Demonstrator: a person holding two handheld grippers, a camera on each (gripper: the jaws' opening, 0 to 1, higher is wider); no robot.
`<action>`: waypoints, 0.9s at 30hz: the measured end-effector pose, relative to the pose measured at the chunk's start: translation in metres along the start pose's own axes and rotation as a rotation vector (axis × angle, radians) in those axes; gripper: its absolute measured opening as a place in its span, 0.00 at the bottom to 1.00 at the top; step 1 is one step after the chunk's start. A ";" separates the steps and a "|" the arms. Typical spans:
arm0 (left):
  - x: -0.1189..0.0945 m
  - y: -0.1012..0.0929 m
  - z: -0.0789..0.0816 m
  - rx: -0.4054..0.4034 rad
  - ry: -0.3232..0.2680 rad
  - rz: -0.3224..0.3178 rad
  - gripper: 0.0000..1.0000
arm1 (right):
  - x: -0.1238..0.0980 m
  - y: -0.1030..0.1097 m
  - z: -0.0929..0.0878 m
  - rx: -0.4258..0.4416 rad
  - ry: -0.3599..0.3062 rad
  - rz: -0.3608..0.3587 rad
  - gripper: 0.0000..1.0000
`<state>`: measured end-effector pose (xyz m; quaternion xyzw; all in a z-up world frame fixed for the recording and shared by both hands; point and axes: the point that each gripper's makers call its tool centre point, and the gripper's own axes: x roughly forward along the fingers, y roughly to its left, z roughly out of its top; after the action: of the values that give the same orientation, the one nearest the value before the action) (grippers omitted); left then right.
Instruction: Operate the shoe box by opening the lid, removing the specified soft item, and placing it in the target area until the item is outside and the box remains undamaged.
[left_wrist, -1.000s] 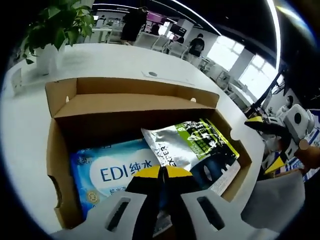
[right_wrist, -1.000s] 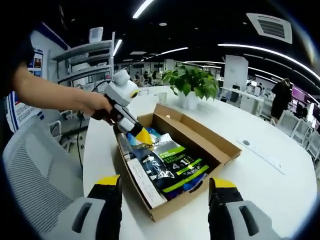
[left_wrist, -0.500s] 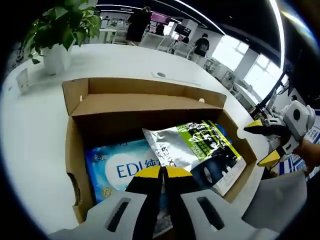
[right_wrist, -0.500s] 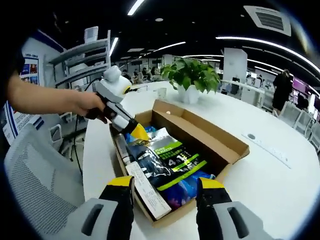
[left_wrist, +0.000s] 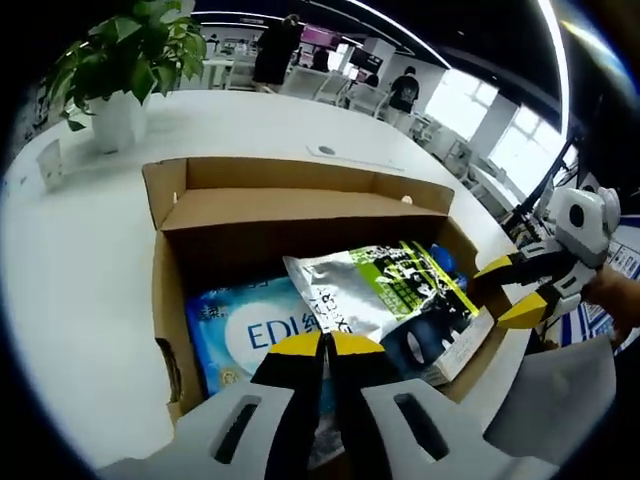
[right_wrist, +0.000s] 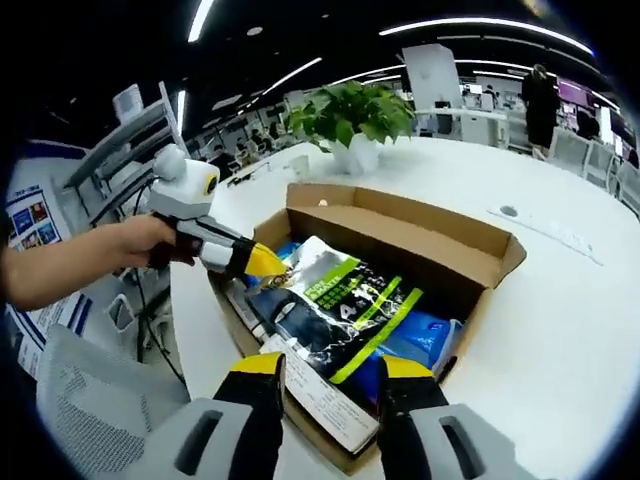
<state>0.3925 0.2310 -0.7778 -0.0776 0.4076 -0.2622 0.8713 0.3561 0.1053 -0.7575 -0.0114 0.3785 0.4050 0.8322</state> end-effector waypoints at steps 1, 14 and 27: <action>0.000 0.000 0.000 0.000 0.000 0.000 0.00 | 0.001 0.000 0.000 0.004 0.006 -0.005 0.32; -0.001 0.001 -0.004 0.004 0.001 0.001 0.00 | 0.020 0.005 -0.017 0.058 0.101 -0.006 0.33; -0.004 0.001 -0.001 -0.002 -0.018 0.002 0.00 | 0.017 0.004 -0.009 0.111 0.029 0.009 0.16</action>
<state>0.3898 0.2336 -0.7761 -0.0803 0.4001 -0.2603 0.8750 0.3548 0.1158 -0.7732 0.0305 0.4125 0.3868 0.8242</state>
